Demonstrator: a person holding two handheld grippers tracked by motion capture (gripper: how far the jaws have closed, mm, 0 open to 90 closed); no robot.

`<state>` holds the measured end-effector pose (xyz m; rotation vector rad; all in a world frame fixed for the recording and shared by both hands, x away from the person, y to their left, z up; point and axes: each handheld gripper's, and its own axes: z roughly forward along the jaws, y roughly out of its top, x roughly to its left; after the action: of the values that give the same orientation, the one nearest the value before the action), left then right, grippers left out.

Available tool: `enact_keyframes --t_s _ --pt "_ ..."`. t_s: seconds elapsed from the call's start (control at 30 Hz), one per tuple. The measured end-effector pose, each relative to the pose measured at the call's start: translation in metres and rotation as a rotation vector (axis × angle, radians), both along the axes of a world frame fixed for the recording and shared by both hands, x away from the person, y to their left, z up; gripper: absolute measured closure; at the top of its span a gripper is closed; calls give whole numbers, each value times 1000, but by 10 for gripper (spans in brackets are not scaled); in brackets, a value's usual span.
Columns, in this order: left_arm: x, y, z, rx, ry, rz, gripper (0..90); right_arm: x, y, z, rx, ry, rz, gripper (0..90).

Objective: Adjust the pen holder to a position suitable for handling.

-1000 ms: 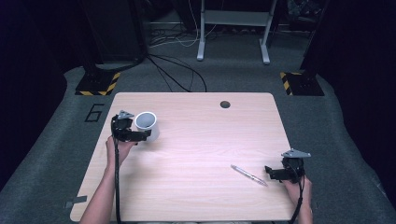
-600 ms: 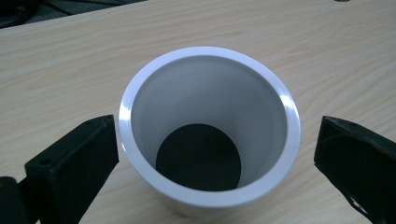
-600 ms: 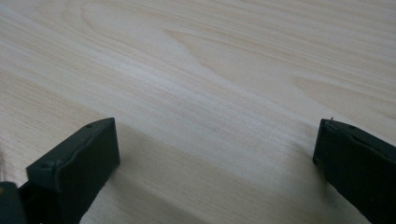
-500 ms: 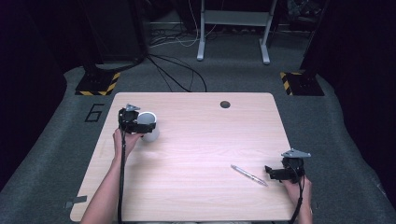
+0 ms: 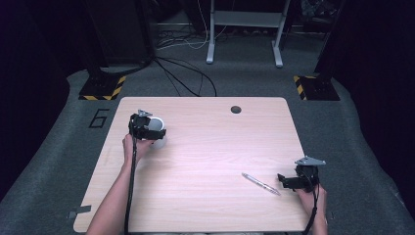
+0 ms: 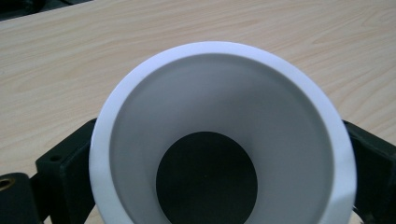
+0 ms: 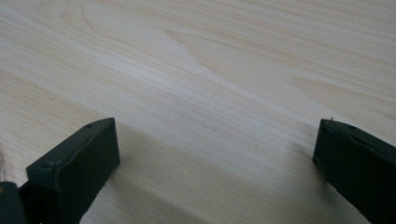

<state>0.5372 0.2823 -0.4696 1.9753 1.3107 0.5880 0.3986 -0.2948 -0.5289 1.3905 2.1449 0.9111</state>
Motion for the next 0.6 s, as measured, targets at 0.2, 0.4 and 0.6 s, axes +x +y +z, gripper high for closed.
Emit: enact_keyframes --t_s 0.2,0.4,0.6 --pt "1 0 -3 -16 -10 9 56 0 0 0 0 -1 0 0" --pt "2 -2 -4 -8 -13 10 60 0 0 0 0 -1 -1 0" --pt "2 -4 -4 18 -12 -7 64 0 0 0 -1 0 -1 0"
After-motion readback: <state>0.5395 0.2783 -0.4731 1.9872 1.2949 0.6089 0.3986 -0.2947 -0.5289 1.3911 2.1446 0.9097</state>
